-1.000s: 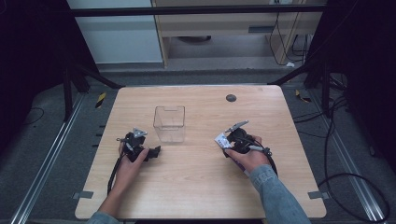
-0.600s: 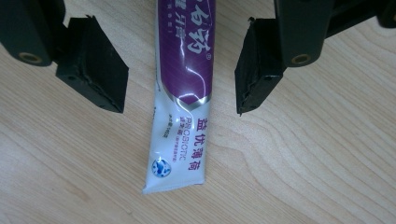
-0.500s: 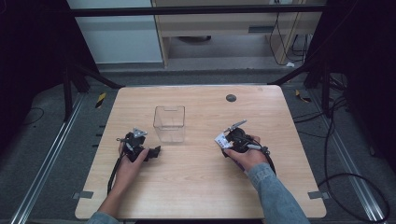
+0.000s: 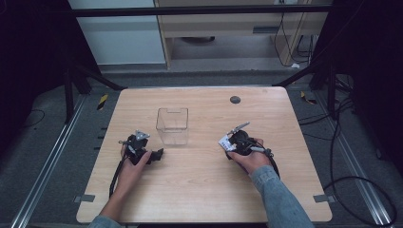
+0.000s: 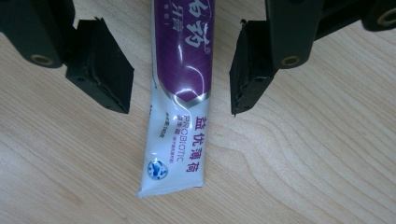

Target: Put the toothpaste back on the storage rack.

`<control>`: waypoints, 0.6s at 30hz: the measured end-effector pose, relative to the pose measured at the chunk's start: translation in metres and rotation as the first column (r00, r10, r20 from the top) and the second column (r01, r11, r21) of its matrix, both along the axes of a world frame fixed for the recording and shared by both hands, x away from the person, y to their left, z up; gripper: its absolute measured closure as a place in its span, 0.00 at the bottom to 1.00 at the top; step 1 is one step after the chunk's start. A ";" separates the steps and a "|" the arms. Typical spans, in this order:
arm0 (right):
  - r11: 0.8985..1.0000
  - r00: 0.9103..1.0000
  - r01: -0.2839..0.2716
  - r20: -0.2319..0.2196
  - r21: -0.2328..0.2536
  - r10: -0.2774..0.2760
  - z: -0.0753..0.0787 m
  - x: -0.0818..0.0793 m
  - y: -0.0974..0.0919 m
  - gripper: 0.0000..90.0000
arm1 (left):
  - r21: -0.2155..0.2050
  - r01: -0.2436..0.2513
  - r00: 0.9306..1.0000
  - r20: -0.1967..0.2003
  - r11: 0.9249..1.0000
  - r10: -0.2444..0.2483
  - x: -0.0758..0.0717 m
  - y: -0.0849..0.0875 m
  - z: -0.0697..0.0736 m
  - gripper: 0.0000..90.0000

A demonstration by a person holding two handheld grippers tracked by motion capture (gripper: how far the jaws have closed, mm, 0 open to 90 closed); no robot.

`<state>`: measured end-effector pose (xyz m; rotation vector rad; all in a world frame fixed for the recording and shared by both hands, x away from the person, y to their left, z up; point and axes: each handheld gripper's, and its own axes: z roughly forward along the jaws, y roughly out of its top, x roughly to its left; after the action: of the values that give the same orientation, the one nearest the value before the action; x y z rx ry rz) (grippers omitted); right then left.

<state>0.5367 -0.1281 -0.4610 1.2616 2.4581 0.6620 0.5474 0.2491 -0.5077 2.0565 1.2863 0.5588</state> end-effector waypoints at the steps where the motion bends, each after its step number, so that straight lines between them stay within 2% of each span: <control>1: 1.000 1.000 0.001 0.000 -0.001 -0.001 0.000 0.000 0.000 0.45 | 0.000 0.000 1.000 0.000 1.000 0.000 0.000 0.000 0.000 0.00; 9: 1.000 1.000 -0.003 -0.008 -0.005 0.003 -0.003 0.002 0.002 0.46 | 0.000 0.000 1.000 0.000 1.000 0.000 0.000 0.000 0.000 0.00; 18: 1.000 1.000 0.001 -0.022 -0.017 -0.002 -0.006 0.004 0.004 0.54 | 0.000 0.000 1.000 0.000 1.000 0.000 0.000 0.000 0.000 0.00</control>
<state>0.5404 -0.1244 -0.4670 1.2708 2.4746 0.6286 0.5474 0.2491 -0.5077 2.0565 1.2863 0.5590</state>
